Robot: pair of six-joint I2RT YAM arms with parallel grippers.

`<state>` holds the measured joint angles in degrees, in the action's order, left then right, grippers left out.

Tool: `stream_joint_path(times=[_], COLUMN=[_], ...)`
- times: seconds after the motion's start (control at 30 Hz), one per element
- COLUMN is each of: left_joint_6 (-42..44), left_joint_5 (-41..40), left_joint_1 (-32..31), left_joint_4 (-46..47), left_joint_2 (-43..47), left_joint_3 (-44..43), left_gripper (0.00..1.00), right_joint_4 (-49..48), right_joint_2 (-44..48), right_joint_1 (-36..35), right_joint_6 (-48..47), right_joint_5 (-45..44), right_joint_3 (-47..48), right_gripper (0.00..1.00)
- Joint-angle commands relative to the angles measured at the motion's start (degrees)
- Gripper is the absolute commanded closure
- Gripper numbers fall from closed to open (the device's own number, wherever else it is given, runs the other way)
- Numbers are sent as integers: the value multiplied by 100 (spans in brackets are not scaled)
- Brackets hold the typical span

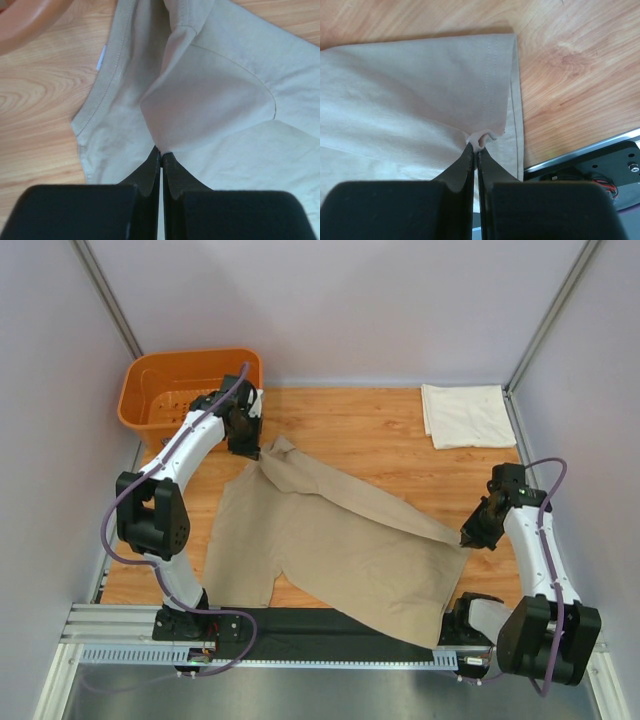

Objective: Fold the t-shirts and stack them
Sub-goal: Fold the tshirt

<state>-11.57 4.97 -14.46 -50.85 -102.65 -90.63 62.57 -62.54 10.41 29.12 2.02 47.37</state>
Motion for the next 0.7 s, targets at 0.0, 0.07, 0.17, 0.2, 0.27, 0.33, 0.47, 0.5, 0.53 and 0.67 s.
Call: stream_joint_path(times=[0.0, 0.07, 0.17, 0.2, 0.27, 0.33, 0.47, 0.5, 0.53, 0.67], left_joint_6=[129, 129, 112, 94, 94, 85, 85, 85, 33, 24], left_joint_5=[-145, -207, -225, -242, -260, -277, -295, -295, -373, -682], left_joint_1=[48, 66, 75, 75, 75, 75, 75, 75, 75, 75], left_joint_4=[-126, -171, -197, -206, -197, -188, -206, -319, -381, -303], left_joint_2=[272, 263, 263, 272, 298, 316, 316, 342, 403, 1114], left_joint_3=[10, 54, 116, 133, 212, 334, 529, 537, 572, 924], left_gripper=[100, 100, 100, 100, 100, 100, 100, 97, 84, 53], right_joint_4=[115, 124, 194, 203, 265, 326, 344, 370, 466, 590], right_joint_2=[-82, -152, -293, -320, -364, -390, -381, -416, -443, -233], right_joint_1=[-31, -31, -31, -31, -31, -57, -66, -75, -75, -83], right_joint_6=[85, 93, 111, 102, 111, 120, 199, 208, 216, 138], right_joint_5=[-44, -88, -9, 17, 53, 44, 87, 157, 297, 483], right_joint_3=[-62, -62, -18, -9, 17, 17, -114, -123, -132, -62], right_gripper=[100, 100, 99, 99, 98, 98, 98, 96, 87, 62])
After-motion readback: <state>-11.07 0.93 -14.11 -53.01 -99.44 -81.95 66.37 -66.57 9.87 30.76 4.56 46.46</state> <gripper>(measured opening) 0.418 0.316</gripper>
